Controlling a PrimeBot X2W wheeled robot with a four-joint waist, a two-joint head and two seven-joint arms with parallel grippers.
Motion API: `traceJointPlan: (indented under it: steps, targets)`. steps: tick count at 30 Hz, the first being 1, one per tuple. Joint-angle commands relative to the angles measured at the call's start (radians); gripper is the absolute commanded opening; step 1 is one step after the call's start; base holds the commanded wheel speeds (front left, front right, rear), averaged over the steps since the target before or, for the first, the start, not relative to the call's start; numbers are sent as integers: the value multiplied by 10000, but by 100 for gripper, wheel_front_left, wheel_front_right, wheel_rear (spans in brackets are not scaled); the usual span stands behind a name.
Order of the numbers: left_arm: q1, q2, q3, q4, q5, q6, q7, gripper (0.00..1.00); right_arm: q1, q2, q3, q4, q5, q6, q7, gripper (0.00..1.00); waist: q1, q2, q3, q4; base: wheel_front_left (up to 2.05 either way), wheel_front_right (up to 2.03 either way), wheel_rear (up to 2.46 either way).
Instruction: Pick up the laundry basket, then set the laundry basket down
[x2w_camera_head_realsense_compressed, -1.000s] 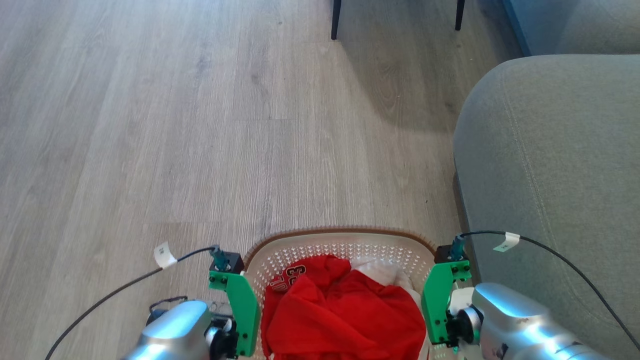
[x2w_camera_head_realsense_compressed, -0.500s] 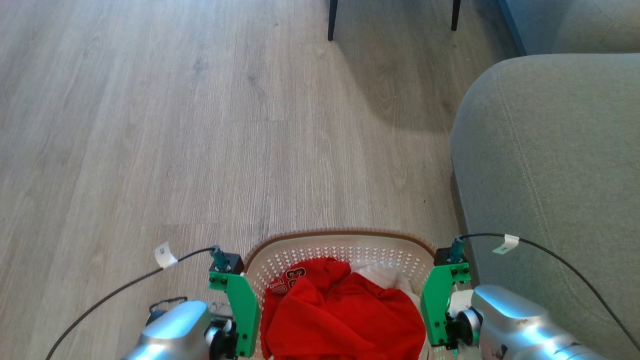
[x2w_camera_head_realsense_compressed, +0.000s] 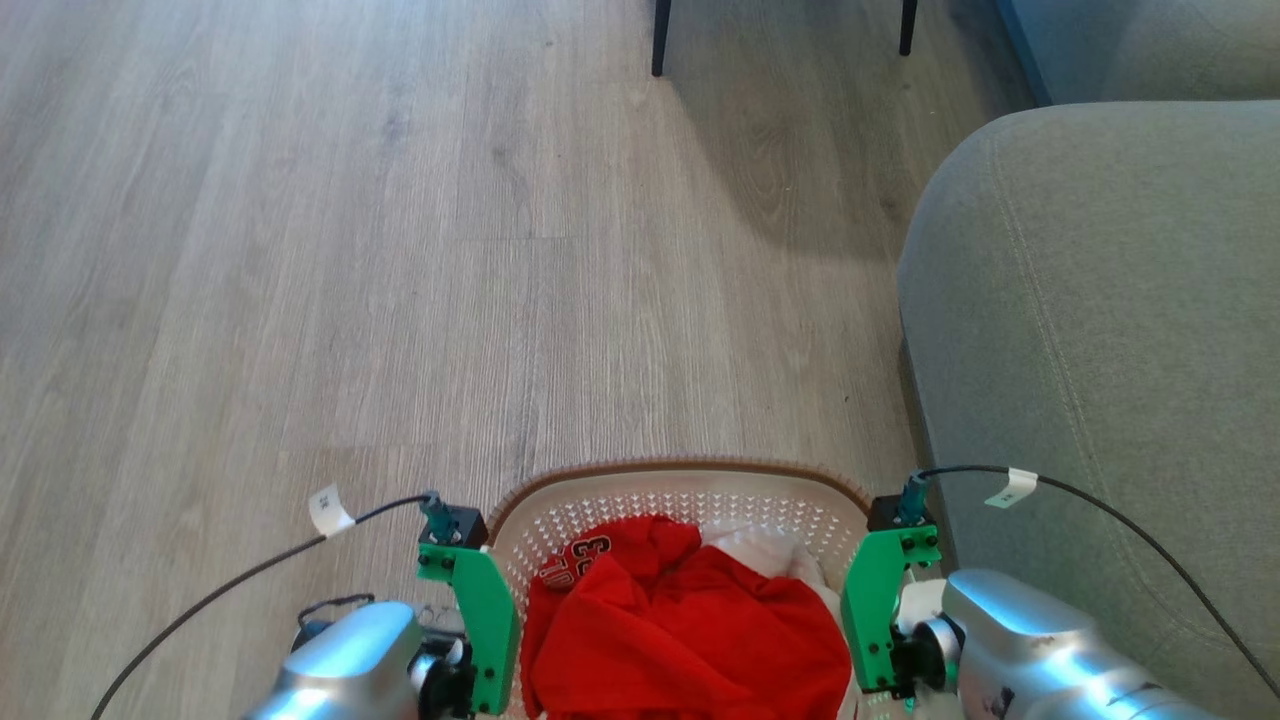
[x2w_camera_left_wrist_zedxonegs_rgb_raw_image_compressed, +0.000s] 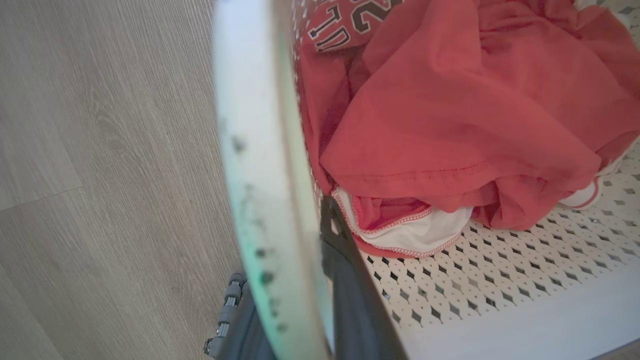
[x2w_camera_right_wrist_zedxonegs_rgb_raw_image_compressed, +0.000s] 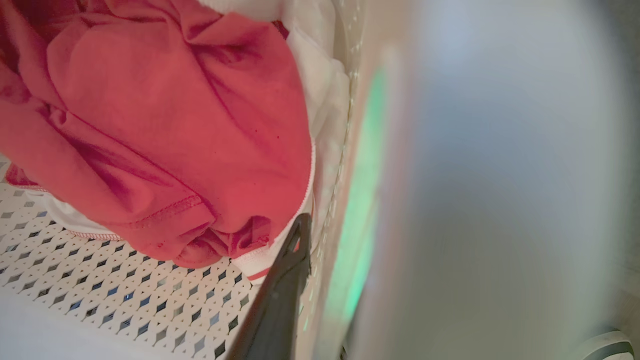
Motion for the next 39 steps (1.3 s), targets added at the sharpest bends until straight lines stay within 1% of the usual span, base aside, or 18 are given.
traceJointPlan:
  steps: [1,39]
  targets:
    - [-498,-55,40,-213,-10,-163,-5,0,-457,366,111,-315,30,77,-181,0,1,0,-3,-6,0,0,0]
    - [-476,-77,30,-248,-120,-163,293,0,-491,369,497,-266,500,77,-270,0,1,0,-95,23,0,0,0]
